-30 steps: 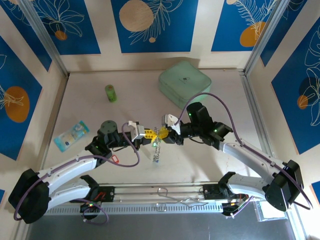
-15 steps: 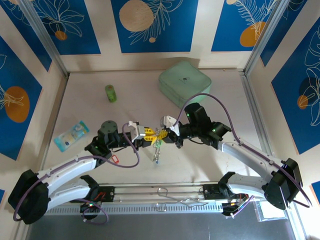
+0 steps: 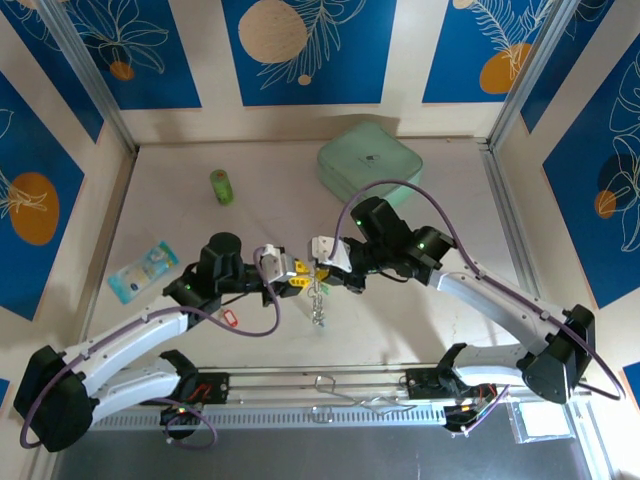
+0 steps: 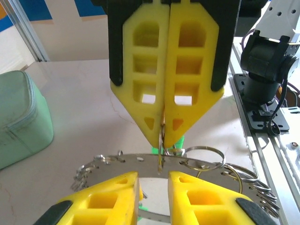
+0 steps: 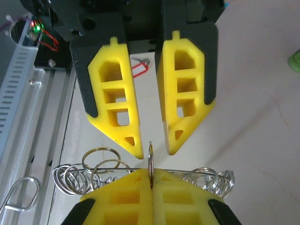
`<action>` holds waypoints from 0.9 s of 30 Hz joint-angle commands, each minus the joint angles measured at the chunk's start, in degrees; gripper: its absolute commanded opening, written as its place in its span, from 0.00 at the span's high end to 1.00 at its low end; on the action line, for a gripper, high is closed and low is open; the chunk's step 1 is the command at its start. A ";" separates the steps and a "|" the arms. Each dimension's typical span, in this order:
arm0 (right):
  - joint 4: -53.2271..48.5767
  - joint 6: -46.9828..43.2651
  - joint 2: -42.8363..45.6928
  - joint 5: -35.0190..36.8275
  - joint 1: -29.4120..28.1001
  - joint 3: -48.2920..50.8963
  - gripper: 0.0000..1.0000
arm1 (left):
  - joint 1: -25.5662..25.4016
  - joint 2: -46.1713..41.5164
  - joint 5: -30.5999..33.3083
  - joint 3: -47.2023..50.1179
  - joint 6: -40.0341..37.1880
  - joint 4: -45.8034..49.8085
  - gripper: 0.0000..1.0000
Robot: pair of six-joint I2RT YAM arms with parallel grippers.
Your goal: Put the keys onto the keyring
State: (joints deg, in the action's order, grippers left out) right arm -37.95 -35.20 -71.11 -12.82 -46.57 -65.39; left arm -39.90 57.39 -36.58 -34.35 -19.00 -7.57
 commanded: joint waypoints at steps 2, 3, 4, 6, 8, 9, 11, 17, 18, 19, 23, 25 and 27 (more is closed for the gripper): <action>-3.75 -2.47 -1.57 2.87 -2.13 -3.11 1.00 | -0.88 0.78 -2.73 -2.25 -1.17 0.84 0.79; -3.69 -2.46 -1.83 3.03 -2.58 -3.43 1.00 | -0.97 0.87 -2.95 -2.29 -0.96 0.57 0.80; -3.78 -2.50 -2.14 3.19 -3.01 -3.78 1.00 | -0.96 0.96 -3.14 -2.22 -0.95 0.41 0.82; -4.30 -2.40 -2.65 3.15 -3.95 -4.69 1.00 | -1.06 1.11 -3.17 -2.15 -0.84 0.10 0.86; -3.92 -1.83 -2.52 2.70 -4.46 -4.80 1.00 | -1.10 1.24 -3.41 -2.22 -0.94 0.18 0.93; -3.59 -1.43 -2.19 2.33 -4.47 -4.61 1.00 | -1.14 1.24 -3.52 -2.34 -1.16 0.55 0.97; -2.63 -0.61 -1.30 1.26 -3.96 -4.02 1.00 | -1.12 1.24 -3.46 -2.46 -2.01 1.64 1.00; 6.71 6.74 5.93 -9.88 3.65 4.31 0.66 | -1.23 -1.37 -0.23 1.42 -0.02 -5.44 1.00; 8.85 8.20 7.25 -11.88 5.27 6.61 0.62 | -1.21 -1.89 0.58 2.79 1.48 -9.04 1.00; 10.46 9.30 8.16 -13.00 6.16 8.34 0.62 | -1.23 -2.25 1.19 4.02 2.73 -12.00 1.00; 17.78 15.44 9.24 -10.59 5.55 14.28 0.60 | -1.22 -3.47 4.98 9.07 7.99 -24.20 1.00; 19.87 16.22 9.45 -6.79 3.65 15.96 0.59 | -1.23 -3.80 5.06 10.43 9.56 -27.26 1.00; 22.84 17.19 9.85 -3.64 2.97 18.08 0.59 | -1.19 -3.83 3.59 10.44 10.59 -27.14 1.00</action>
State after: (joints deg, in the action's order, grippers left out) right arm -21.32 -22.00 -61.71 -19.03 -42.46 -49.34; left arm -40.64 54.96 -32.91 -24.12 -12.27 -25.21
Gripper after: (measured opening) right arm 0.408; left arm 0.056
